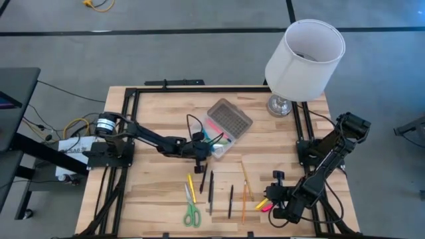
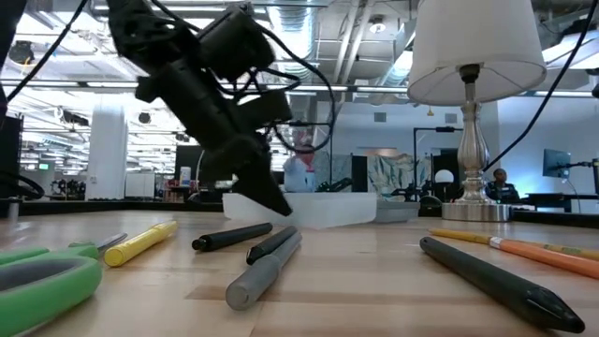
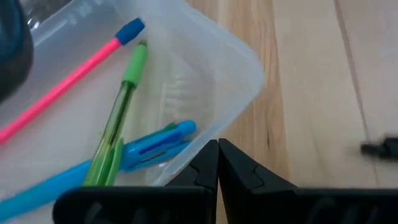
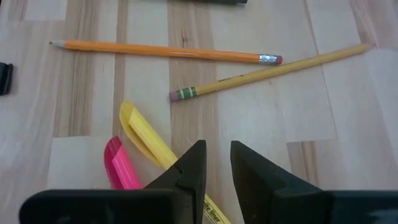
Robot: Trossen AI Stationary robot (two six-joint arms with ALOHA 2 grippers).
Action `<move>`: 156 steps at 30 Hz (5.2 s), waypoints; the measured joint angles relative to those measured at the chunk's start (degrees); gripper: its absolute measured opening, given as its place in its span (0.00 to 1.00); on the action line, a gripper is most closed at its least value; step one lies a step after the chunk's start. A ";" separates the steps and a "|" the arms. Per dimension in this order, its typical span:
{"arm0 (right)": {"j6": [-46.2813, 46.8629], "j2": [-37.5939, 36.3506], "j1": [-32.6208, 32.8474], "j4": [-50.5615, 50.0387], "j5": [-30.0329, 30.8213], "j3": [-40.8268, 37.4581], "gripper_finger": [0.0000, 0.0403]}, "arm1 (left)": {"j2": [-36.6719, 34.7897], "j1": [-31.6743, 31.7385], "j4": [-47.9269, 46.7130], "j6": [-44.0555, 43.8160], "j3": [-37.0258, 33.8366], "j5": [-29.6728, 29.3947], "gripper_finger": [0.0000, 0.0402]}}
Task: Pick & place school supplies into a supply box
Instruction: Adjust the black supply box, then put the right yellow pen into the black supply box
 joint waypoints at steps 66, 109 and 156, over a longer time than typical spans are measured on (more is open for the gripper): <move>-9.96 7.55 -1.34 7.56 -11.00 -2.10 0.17 | -16.72 -36.26 -27.90 -19.86 5.70 -29.14 0.02; -1.69 7.54 -9.95 -15.57 -2.14 9.37 0.02 | -16.43 -40.00 -39.32 -48.38 -0.43 -33.18 0.02; -31.08 7.52 -58.52 17.38 -12.15 17.33 0.11 | -16.48 -42.86 -32.73 -45.74 -2.13 -37.67 0.02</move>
